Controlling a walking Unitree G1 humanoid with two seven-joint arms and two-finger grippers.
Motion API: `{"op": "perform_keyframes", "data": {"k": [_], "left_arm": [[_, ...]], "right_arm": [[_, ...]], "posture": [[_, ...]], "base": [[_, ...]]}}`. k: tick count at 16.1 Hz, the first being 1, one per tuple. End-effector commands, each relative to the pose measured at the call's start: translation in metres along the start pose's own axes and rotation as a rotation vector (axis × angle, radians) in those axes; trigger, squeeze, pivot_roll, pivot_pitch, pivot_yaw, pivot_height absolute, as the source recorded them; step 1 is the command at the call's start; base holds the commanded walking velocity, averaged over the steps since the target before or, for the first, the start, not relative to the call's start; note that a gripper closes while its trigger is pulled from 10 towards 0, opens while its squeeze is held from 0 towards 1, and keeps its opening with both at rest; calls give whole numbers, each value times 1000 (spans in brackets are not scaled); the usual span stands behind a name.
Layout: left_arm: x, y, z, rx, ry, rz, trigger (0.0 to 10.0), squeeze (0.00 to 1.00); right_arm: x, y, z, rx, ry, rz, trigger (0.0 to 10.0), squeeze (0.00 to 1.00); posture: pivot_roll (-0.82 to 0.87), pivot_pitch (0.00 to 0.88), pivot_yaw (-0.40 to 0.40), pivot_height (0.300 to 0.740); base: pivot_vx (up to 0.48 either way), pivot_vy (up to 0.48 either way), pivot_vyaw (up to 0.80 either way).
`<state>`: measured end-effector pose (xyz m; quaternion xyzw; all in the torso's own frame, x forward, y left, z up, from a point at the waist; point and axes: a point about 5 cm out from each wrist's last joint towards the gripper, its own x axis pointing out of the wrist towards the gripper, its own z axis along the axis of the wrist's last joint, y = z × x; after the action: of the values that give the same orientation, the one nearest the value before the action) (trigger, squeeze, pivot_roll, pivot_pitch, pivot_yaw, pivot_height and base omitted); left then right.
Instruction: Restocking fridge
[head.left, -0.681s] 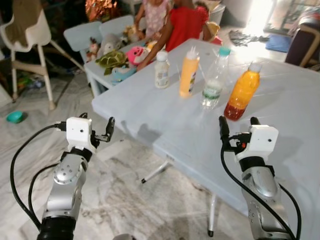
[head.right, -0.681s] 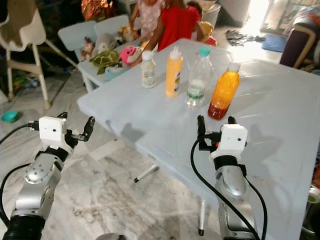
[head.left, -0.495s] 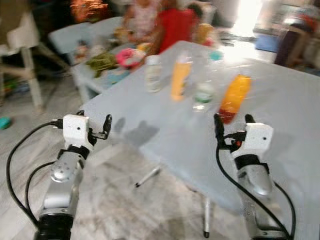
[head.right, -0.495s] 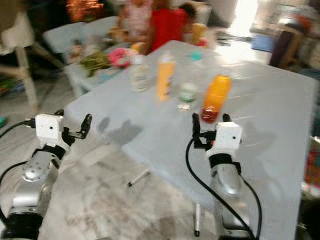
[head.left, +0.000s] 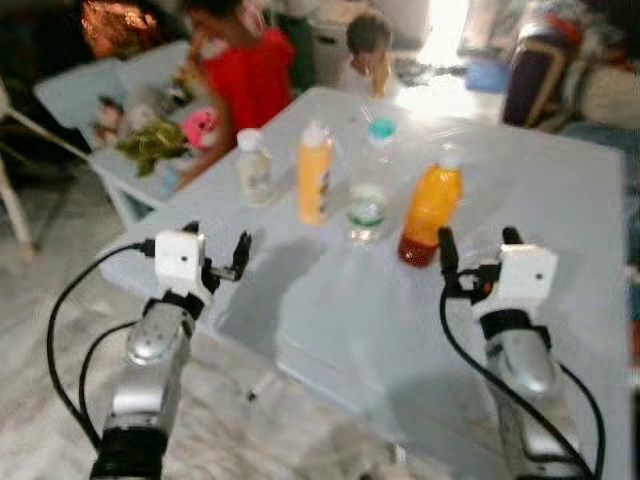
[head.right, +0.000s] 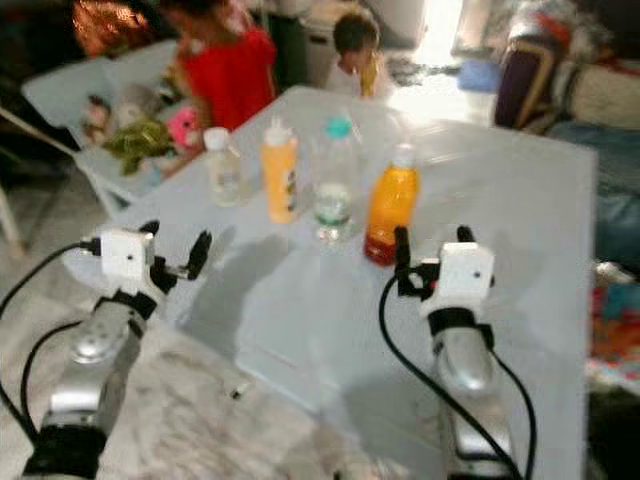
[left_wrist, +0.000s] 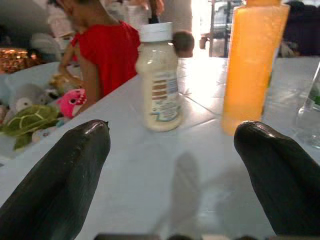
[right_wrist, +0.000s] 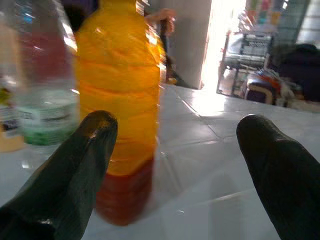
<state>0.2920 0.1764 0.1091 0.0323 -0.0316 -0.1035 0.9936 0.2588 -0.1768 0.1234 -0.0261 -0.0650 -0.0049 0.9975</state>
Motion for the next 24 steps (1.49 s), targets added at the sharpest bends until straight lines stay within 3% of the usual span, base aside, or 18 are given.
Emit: {"op": "perform_keyframes", "data": {"k": [1,4,10,15,18,24], "left_arm": [[-6,12,-2,9,13,39,10000,0],[-5,11,-2,9,13,36,10000,0],[-4,7,-2,8,16,22,10000,0],[-7,6,-4,12,24,16,10000,0],[-7,11,-3,20,33,64,10000,0],[-12,18,-7,1,61,40,10000,0]], "right_arm": [[1,9,3,9,-16,31,10000,0],[5,12,9,-21,-48,52,10000,0],[40,-19,47,-95,-167,-4,10000,0],[54,-31,55,-106,-176,-14,10000,0],[52,-27,54,-94,-176,4,10000,0],[18,8,32,13,-100,48,10000,0]], "posture": [[-74,0,21,740],[-76,0,26,740],[-66,0,30,740],[-54,0,33,740],[-49,0,35,740],[-57,0,48,740]], "base": [[0,0,0],[0,0,0],[0,0,0],[0,0,0],[0,0,0],[81,114,-72]]}}
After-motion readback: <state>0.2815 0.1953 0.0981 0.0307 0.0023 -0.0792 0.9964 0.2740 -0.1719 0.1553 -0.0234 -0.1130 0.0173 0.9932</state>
